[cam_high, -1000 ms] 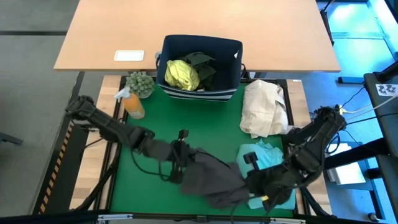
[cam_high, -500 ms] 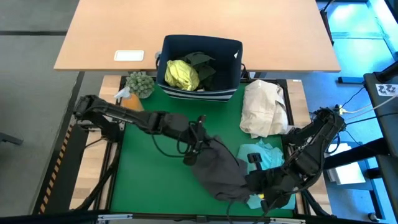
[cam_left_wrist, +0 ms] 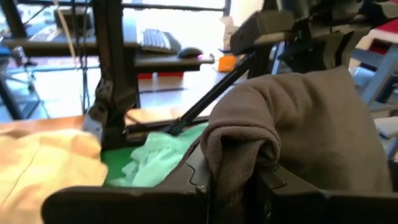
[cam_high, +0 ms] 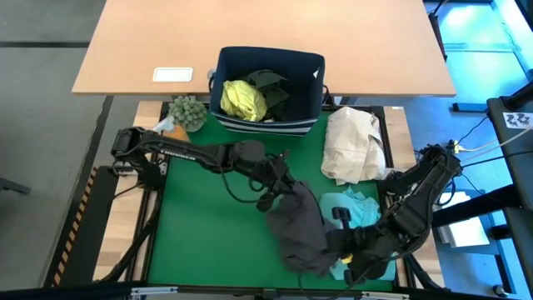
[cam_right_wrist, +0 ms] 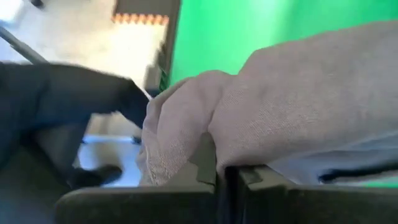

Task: Fold laundry
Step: Stack the black shorts on the blue shorts

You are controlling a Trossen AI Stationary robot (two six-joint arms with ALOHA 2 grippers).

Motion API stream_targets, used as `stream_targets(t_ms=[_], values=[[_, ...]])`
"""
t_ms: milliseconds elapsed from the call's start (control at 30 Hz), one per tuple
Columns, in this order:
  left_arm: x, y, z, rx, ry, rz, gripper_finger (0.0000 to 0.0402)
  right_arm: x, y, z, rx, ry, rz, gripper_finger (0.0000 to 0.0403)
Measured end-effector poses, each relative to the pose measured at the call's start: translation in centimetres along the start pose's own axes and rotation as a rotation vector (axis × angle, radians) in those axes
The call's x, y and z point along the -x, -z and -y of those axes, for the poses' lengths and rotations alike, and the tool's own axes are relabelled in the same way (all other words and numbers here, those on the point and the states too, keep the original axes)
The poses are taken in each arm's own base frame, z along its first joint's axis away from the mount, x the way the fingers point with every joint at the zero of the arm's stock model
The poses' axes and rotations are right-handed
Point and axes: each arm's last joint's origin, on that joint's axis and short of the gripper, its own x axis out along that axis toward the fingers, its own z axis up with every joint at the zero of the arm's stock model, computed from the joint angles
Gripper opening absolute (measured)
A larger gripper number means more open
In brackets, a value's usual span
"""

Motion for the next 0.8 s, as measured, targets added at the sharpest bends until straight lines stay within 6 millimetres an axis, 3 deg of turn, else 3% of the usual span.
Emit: stream_targets(t_ms=[200,433,633,800], values=[[0.0,-2.0,0.6,-0.066,0.014,0.032,0.0038,-1.8,-0.6,0.1,-0.018,0.028,-0.001,0.0011],[-0.1,-2.0,1.0,-0.076,0.021,0.005,0.0038,-2.0,-0.6,-0.1,-0.014,0.005,-0.032,0.0102],[-0.1,-1.7,1.3,-0.075,0.037,-0.026,0.0038,0.4,-0.8,-0.7,-0.151,-0.094,-0.124,0.0184],[-0.2,-1.8,2.0,-0.1,0.048,-0.023,0.0038,3.3,-0.1,-1.4,-0.111,-0.013,-0.114,0.0196]])
